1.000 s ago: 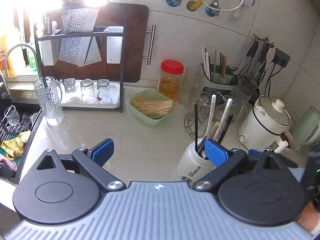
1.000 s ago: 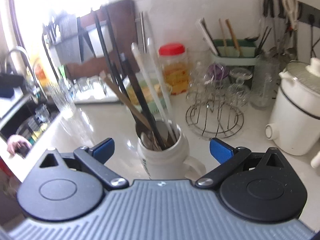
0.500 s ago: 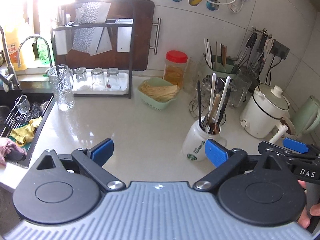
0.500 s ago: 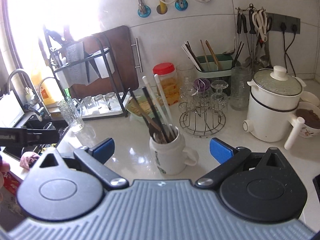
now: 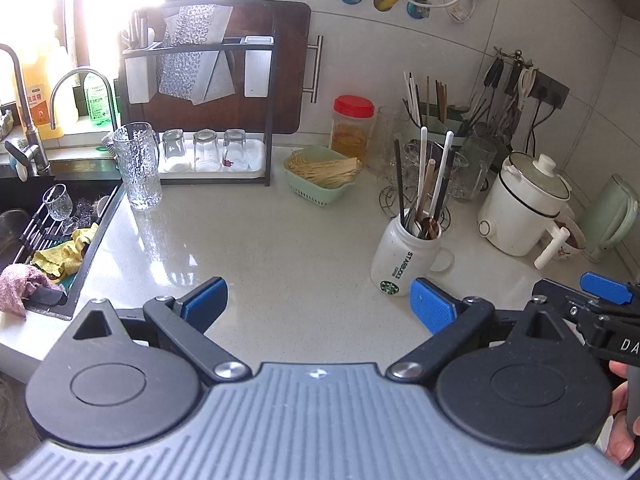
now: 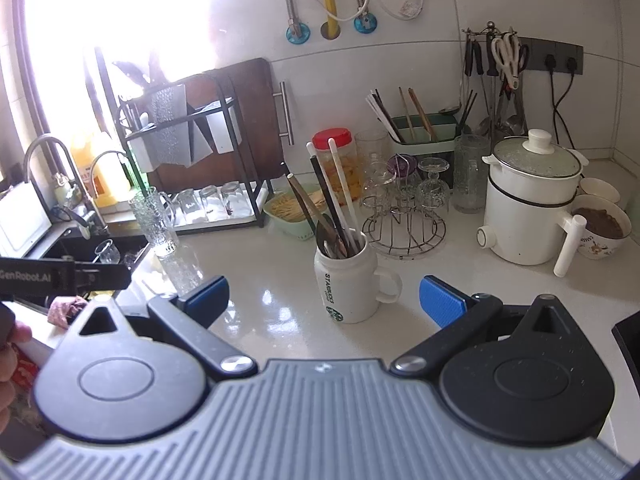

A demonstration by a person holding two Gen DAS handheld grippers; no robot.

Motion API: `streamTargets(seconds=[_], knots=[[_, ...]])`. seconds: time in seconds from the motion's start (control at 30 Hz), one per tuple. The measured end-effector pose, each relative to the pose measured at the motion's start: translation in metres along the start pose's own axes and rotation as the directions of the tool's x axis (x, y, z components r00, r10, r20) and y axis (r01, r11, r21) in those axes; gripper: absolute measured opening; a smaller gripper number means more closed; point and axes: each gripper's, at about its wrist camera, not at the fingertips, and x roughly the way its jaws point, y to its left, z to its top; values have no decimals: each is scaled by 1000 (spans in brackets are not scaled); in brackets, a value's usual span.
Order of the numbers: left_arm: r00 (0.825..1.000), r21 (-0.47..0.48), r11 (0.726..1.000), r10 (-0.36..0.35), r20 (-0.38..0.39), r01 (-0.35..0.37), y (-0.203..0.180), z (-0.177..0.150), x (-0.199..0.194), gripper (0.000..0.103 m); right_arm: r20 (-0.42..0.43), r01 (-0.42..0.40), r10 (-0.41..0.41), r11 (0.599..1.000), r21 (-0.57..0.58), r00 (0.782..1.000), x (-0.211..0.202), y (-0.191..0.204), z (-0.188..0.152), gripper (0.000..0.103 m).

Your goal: Organize utensils

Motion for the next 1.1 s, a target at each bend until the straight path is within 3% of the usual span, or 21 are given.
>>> streamTargets(seconds=[0.67,1.1], knots=[[1000,18,1000,4,27,-5,1,-4,-13,100,32,4,-4,1000,-19,999,-13,7,-8,103],[1000,10,1000,18,5,-18,3,6,-7,100,-1,14,-14,1000,-9,1000,-1,4,-2,103]])
